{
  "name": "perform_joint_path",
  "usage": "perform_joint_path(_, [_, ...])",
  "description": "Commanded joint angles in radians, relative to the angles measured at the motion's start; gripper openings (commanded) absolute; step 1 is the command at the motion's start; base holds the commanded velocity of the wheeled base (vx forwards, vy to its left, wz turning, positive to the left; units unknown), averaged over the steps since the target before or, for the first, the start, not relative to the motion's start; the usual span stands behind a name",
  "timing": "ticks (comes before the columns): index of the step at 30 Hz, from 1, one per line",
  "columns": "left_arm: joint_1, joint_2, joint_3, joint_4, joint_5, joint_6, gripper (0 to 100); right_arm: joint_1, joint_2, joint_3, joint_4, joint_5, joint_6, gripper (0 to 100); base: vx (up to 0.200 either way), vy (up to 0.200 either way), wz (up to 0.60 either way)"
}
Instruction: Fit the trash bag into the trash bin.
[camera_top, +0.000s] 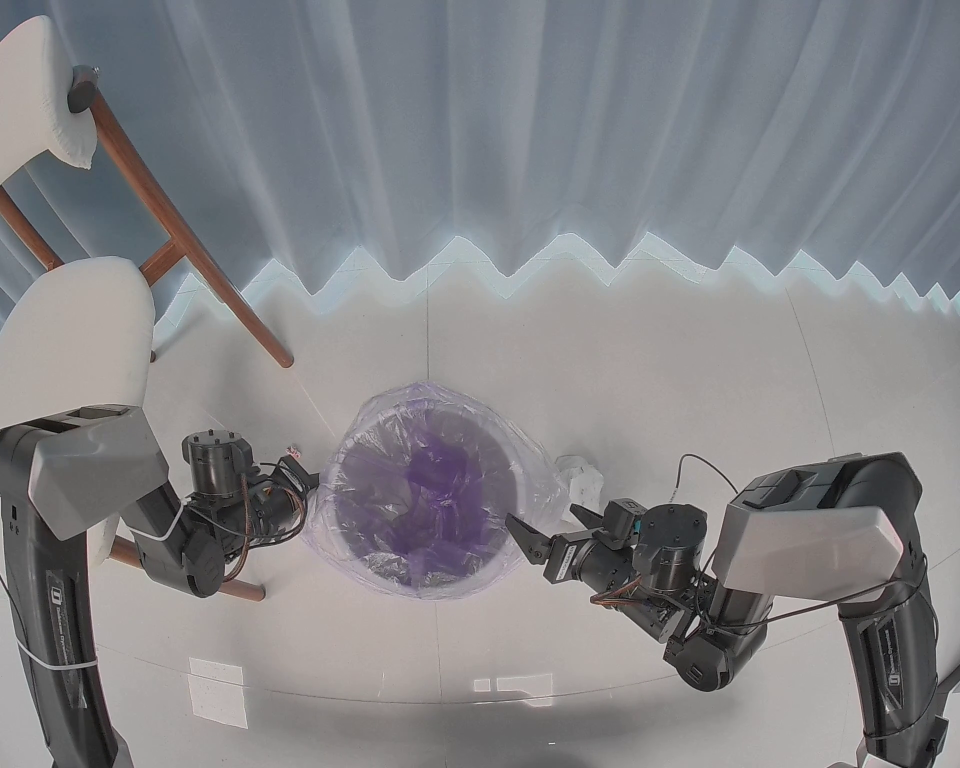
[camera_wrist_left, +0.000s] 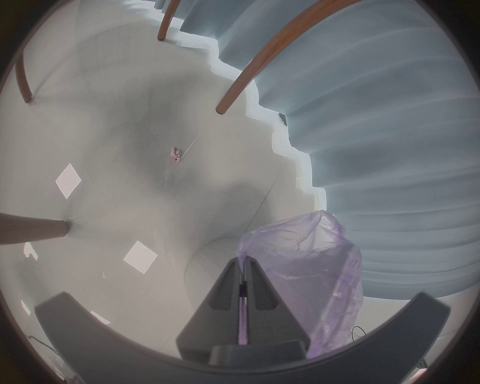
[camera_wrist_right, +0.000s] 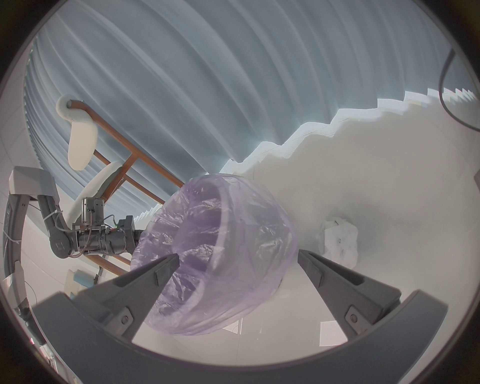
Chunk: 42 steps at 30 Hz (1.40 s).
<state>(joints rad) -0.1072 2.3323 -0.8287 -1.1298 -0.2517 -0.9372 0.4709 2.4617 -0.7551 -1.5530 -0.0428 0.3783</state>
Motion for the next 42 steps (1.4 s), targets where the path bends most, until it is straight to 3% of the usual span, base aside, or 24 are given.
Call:
perform_joint_path(1, [0.000, 0.056, -0.001, -0.016, 0.000, 0.002, 0, -0.008, -0.003, 0.016, -0.018, -0.008, 0.002, 100, 0.000, 0.000, 0.00])
perform_joint_path(6, [-0.002, 0.090, -0.024, -0.018, 0.003, 0.003, 0, -0.021, -0.003, 0.020, -0.018, -0.011, 0.001, 100, 0.000, 0.000, 0.00])
perform_joint_path(10, [0.000, 0.091, -0.041, -0.016, 0.015, 0.000, 0, -0.081, -0.001, 0.013, -0.016, -0.039, 0.008, 100, 0.000, 0.000, 0.00])
perform_joint_path(11, [-0.003, 0.085, -0.032, -0.016, 0.015, -0.003, 0, -0.120, 0.005, 0.010, -0.016, -0.045, 0.042, 100, 0.000, 0.000, 0.00])
perform_joint_path(15, [-0.003, 0.053, 0.008, -0.018, 0.015, -0.005, 0, -0.149, 0.016, -0.020, -0.006, -0.039, 0.136, 100, 0.000, 0.000, 0.00])
perform_joint_path(17, [-0.003, 0.045, 0.020, -0.019, 0.015, -0.005, 0, -0.159, 0.042, -0.038, 0.001, -0.039, 0.145, 100, 0.000, 0.000, 0.00])
perform_joint_path(32, [-0.009, 0.042, 0.020, -0.019, 0.017, -0.006, 0, -0.120, 0.134, -0.135, 0.021, -0.037, 0.146, 100, 0.000, 0.000, 0.00])
perform_joint_path(33, [-0.009, 0.042, 0.020, -0.019, 0.020, -0.006, 0, -0.118, 0.145, -0.142, 0.028, -0.037, 0.146, 0, 0.000, 0.000, 0.00])
perform_joint_path(42, [-0.014, 0.062, 0.017, -0.018, 0.051, 0.008, 0, -0.110, 0.194, -0.171, 0.030, -0.022, 0.136, 0, 0.000, 0.000, 0.00])
